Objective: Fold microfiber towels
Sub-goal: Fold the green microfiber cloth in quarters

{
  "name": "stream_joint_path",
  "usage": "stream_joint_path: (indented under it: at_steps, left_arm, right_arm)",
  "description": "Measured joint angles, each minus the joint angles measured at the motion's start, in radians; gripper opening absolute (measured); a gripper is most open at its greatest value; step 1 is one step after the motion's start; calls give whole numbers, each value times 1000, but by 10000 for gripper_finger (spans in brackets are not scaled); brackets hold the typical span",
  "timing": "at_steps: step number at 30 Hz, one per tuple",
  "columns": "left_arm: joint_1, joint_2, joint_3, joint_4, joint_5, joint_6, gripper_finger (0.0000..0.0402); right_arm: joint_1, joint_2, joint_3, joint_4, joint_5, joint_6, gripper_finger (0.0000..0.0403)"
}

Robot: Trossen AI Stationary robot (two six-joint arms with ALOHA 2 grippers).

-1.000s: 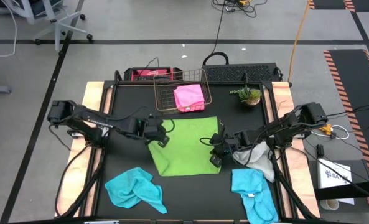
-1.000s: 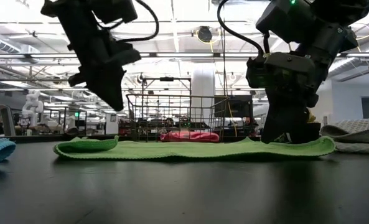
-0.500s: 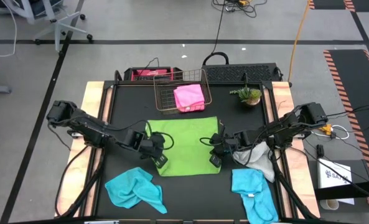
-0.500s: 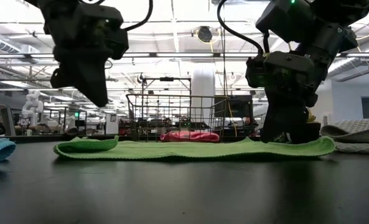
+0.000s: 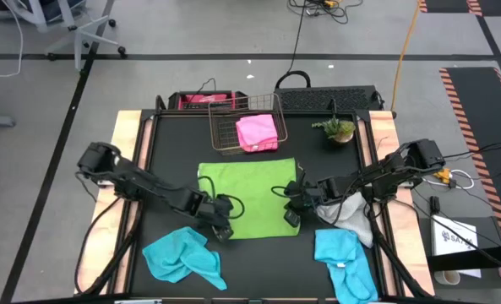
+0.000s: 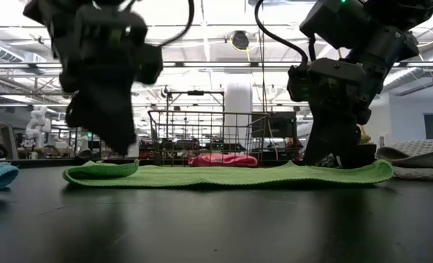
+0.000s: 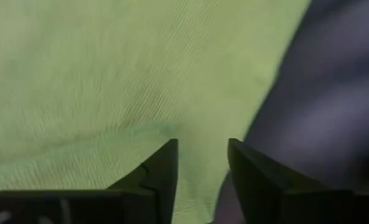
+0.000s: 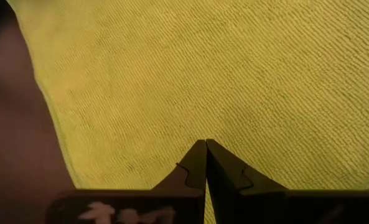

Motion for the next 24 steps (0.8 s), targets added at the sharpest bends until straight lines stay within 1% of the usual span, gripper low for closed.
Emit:
stream_joint_path:
  at_steps: [4,10,18,24]
  left_arm:
    - [7,34,-1,-21,43,-63,172]
    - [33,32,-1,-85,46,-145,175]
    - [56,31,30,-76,35,-119,175]
    - [58,31,50,-77,-37,-76,175]
  right_arm:
    - [0,0,0,31,0,13,0]
    - [0,0,0,33,0,7,0]
    - [-1,0,0,33,0,3,0]
    - [-1,0,0,32,0,3,0]
